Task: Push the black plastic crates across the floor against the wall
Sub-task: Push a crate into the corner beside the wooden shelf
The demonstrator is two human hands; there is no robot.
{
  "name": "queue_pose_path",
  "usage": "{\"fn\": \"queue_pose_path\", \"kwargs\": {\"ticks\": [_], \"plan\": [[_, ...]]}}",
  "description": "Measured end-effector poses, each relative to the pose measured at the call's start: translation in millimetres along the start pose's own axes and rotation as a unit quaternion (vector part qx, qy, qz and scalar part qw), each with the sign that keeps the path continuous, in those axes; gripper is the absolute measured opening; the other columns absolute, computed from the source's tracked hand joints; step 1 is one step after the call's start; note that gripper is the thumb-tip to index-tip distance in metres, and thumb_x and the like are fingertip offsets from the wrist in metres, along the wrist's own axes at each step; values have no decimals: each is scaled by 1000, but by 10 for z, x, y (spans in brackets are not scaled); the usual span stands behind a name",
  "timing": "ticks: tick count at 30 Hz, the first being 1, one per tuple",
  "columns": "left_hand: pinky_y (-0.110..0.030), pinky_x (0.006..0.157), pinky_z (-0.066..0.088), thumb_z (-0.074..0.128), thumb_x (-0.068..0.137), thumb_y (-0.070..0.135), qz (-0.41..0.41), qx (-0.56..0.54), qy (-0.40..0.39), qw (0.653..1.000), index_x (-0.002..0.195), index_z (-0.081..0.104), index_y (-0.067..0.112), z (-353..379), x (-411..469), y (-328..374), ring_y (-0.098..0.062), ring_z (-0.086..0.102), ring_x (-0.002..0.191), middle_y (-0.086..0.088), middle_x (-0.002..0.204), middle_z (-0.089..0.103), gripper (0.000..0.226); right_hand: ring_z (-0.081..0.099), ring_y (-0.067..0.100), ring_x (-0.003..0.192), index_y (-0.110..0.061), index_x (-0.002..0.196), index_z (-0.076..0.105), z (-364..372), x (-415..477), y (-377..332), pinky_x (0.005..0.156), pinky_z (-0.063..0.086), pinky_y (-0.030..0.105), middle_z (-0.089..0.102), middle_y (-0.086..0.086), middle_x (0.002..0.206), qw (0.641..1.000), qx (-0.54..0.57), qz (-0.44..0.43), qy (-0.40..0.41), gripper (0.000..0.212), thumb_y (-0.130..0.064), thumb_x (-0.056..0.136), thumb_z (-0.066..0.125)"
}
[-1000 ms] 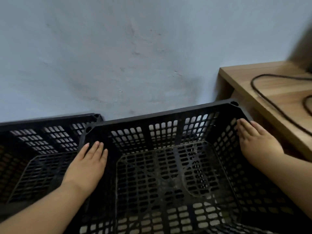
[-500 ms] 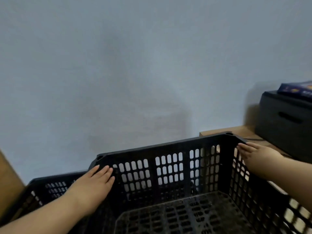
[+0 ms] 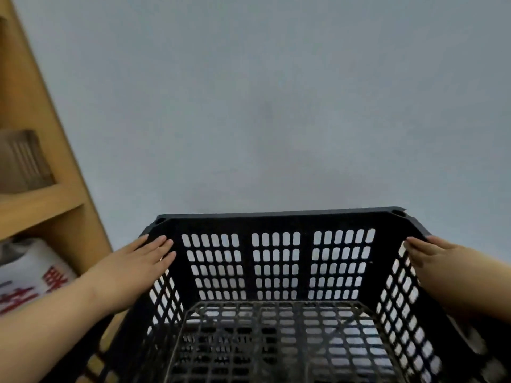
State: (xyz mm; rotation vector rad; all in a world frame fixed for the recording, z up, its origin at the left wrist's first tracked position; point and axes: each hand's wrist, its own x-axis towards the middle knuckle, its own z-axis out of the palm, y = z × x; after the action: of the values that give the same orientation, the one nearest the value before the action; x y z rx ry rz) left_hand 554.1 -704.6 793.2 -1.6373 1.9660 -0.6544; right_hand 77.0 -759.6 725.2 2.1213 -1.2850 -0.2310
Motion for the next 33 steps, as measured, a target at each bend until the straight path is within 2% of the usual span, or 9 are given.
{"fn": "queue_pose_path", "kwargs": {"ticks": [6, 11, 14, 18, 21, 22, 26, 29, 33], "plan": [[-32, 105, -18, 34, 90, -1, -43, -36, -48, 997, 145, -14, 17, 704, 55, -542, -12, -30, 126, -4, 156, -19, 75, 72, 33, 69, 6, 48, 67, 61, 991, -596, 95, 41, 46, 71, 22, 68, 995, 41, -61, 63, 50, -38, 26, 75], [-32, 106, -18, 36, 91, 0, -33, -67, -59, 995, 145, -15, 17, 1516, 312, -938, -13, -31, 128, -5, 156, -20, 77, 55, 36, 120, 3, 95, 72, -251, 1588, -1271, 100, 42, 51, 57, 28, 124, 993, 18, -105, -54, 51, -37, 63, 67], [-33, 109, -17, 39, 88, -4, -9, -72, -57, 996, 145, -15, 16, 1938, 559, -1134, -13, -30, 130, -4, 155, -21, 81, 71, 32, 85, -3, 58, 74, -199, 1803, -1680, 71, 56, 45, 71, 27, 84, 990, 89, -75, -80, 43, -39, 36, 69], [-33, 113, -13, 38, 86, -8, 34, -95, -54, 993, 145, -14, 14, 2540, 950, -1403, -20, -22, 141, -7, 156, -20, 82, 5, 31, 146, 3, 138, 37, -108, 2114, -2193, 117, 2, 43, 14, 24, 155, 982, 89, -113, -121, 54, -28, 93, 39], [-34, 115, -8, 35, 87, -9, 72, -110, -47, 990, 145, -13, 12, 2933, 1233, -1551, -22, -19, 142, -9, 156, -18, 79, 60, 33, 114, 4, 90, 73, -123, 2285, -2483, 96, 43, 47, 64, 27, 114, 953, 114, -53, -276, 72, -48, 42, 85], [-35, 116, -8, 33, 88, -7, 78, -120, -47, 989, 146, -12, 11, 3053, 1325, -1585, -23, -18, 143, -10, 156, -17, 75, 66, 32, 102, 1, 78, 75, -63, 2390, -2564, 90, 46, 46, 70, 24, 101, 976, 104, -29, -189, 71, -47, 28, 88], [-34, 115, -8, 28, 92, -4, 90, -131, -88, 983, 146, -9, 8, 3388, 1580, -1657, -26, -17, 143, -13, 156, -17, 67, 3, 31, 146, 4, 139, 34, 31, 2629, -2804, 117, -3, 44, 14, 21, 156, 978, 99, -36, -182, 55, -23, 92, 40], [-37, 114, 19, 72, 74, 19, 117, -116, -57, 985, 141, 31, 3, 3626, 1687, -1688, -29, 13, 141, -19, 151, 17, 81, 46, 33, 129, 16, 86, 68, 222, 2730, -2975, 115, 5, 45, 64, 27, 116, 969, 83, 28, -232, 48, -27, 65, 63], [-36, 109, 18, 90, 1, 22, 92, -96, 40, 990, 99, 72, 10, 4176, 1770, -1616, -28, 54, 114, -16, 107, 70, 100, -6, 26, 146, 4, 65, 72, 601, 2728, -3243, 117, -7, 35, 68, 23, 108, 981, 152, 36, -120, 48, -18, 59, 31]]}}
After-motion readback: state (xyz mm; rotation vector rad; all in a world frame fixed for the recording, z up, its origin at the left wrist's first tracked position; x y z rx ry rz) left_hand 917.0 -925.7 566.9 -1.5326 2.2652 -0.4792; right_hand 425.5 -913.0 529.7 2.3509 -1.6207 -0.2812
